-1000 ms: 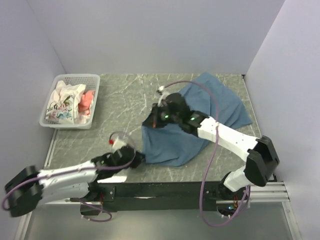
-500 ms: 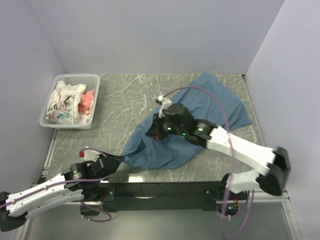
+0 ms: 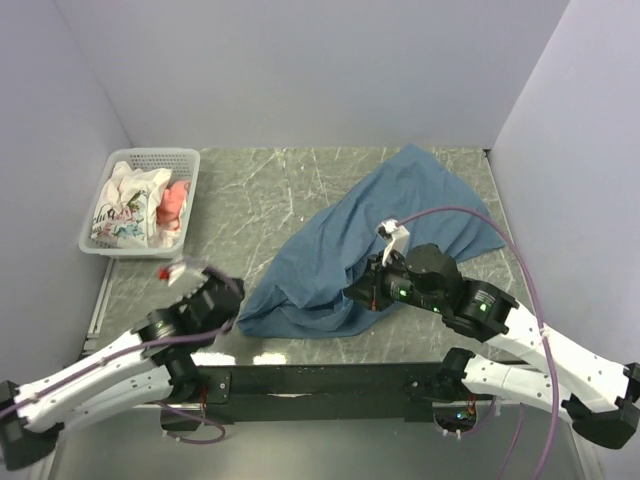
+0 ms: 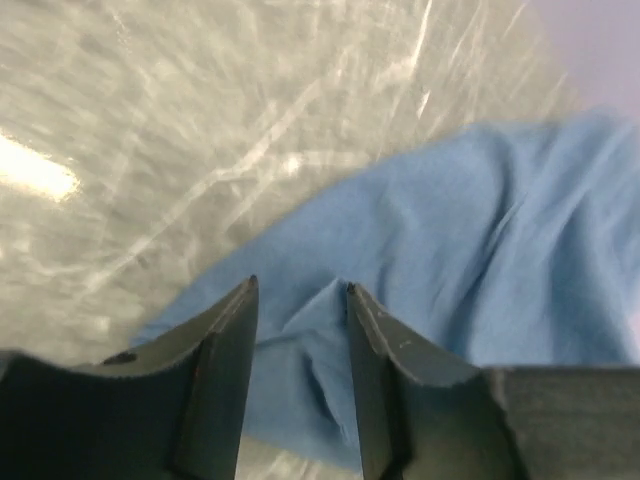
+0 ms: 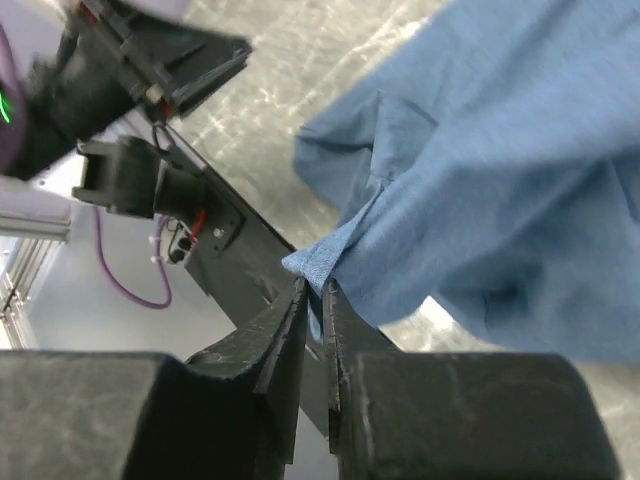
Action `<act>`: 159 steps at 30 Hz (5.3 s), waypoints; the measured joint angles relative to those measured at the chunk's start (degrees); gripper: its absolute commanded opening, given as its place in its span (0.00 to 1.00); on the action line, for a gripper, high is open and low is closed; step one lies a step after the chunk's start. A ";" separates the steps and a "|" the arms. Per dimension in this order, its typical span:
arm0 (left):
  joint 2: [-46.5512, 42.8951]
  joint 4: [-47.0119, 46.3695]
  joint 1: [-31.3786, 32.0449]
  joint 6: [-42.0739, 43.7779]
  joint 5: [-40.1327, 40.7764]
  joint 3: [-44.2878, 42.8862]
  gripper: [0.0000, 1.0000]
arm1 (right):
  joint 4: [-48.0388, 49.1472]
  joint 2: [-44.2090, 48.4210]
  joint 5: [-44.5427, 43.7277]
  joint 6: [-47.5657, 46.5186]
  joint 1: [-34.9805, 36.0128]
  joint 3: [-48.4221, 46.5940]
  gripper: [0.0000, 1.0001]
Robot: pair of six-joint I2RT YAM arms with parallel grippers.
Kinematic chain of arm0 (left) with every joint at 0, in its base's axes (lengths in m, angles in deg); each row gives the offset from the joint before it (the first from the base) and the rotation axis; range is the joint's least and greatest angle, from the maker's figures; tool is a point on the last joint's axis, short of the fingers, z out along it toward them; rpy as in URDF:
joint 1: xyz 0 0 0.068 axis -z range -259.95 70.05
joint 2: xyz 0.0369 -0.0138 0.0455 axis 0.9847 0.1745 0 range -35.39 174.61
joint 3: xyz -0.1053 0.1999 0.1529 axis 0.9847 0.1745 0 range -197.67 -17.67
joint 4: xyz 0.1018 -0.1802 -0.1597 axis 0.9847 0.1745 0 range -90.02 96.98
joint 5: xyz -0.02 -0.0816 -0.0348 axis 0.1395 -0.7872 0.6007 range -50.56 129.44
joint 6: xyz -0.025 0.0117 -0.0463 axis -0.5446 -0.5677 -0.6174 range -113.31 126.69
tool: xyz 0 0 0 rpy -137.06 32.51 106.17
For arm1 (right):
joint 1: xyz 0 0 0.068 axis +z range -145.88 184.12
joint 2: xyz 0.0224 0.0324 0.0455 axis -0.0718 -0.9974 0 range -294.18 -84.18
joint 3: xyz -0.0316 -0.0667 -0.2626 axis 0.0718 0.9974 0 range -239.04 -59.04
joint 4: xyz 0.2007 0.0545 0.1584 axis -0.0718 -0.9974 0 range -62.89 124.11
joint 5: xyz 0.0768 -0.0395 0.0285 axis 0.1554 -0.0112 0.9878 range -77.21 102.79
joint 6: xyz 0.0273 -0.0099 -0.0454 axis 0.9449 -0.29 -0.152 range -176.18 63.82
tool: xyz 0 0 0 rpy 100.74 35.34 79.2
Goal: Put the pillow into the pillowcase
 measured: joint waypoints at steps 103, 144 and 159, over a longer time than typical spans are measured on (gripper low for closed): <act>43.69 -32.50 -25.11 43.91 -50.10 -10.86 0.01 | 18.10 -54.80 -33.81 -6.16 24.52 -4.24 0.03; 47.39 -32.04 -63.54 38.12 -53.18 -20.55 0.06 | -16.68 -31.95 -36.76 7.06 38.38 -20.06 0.72; 47.39 -29.03 -63.65 40.74 -51.98 -25.46 0.47 | -4.81 -42.97 -30.12 5.25 29.86 -16.31 0.59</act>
